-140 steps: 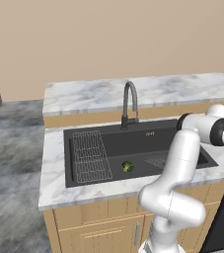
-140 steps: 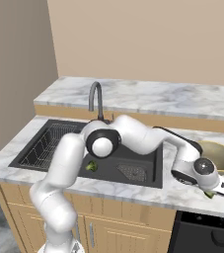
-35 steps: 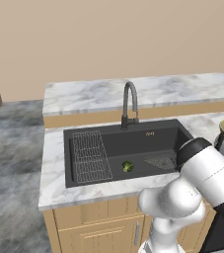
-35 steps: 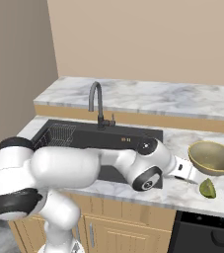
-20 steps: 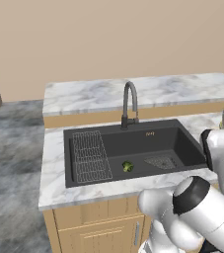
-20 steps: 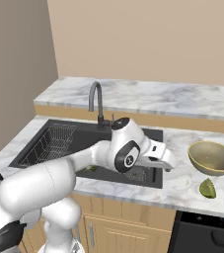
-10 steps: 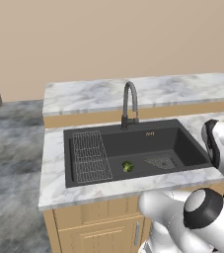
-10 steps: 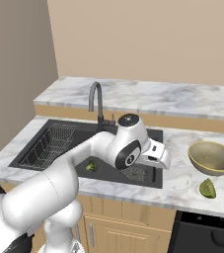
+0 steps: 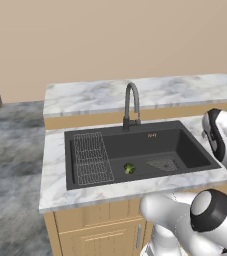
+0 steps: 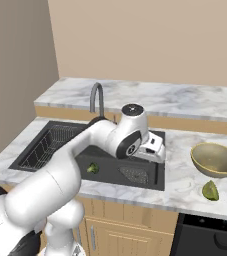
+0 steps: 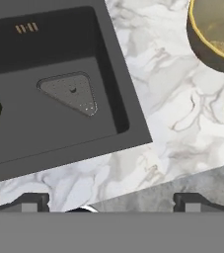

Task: Remove the broccoli and lemon wedge from the sink. Then move the bowl and cup from the counter to the sink for washing.

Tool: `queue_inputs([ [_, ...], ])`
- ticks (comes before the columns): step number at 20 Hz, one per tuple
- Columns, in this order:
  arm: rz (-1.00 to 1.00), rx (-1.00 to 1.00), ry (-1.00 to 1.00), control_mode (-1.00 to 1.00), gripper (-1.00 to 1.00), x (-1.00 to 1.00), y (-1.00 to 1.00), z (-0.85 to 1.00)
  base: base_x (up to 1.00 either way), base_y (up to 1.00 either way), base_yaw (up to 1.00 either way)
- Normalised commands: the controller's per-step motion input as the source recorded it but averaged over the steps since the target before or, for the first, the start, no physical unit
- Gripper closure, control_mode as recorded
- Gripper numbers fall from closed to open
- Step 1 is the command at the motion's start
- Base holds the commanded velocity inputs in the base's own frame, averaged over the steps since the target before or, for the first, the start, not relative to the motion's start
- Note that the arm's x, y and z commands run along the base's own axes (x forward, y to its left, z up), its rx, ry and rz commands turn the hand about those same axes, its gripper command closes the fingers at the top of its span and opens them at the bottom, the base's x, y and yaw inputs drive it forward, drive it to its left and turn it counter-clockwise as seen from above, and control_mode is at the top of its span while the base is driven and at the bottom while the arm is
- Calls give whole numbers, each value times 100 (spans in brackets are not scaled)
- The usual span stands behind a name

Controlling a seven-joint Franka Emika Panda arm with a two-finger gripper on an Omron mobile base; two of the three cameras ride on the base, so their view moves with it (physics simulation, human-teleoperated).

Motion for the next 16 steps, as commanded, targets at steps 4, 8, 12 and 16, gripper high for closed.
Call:
queue_inputs([
  [4,0,10,0,-100,-100,8,30,0,0,0,0],
  [8,3,12,0,-100,-100,10,22,0,0,0,0],
  [12,12,7,0,-100,-100,7,24,-1,0,0,0],
  [16,17,2,4,-100,-100,19,21,0,0,0,0],
])
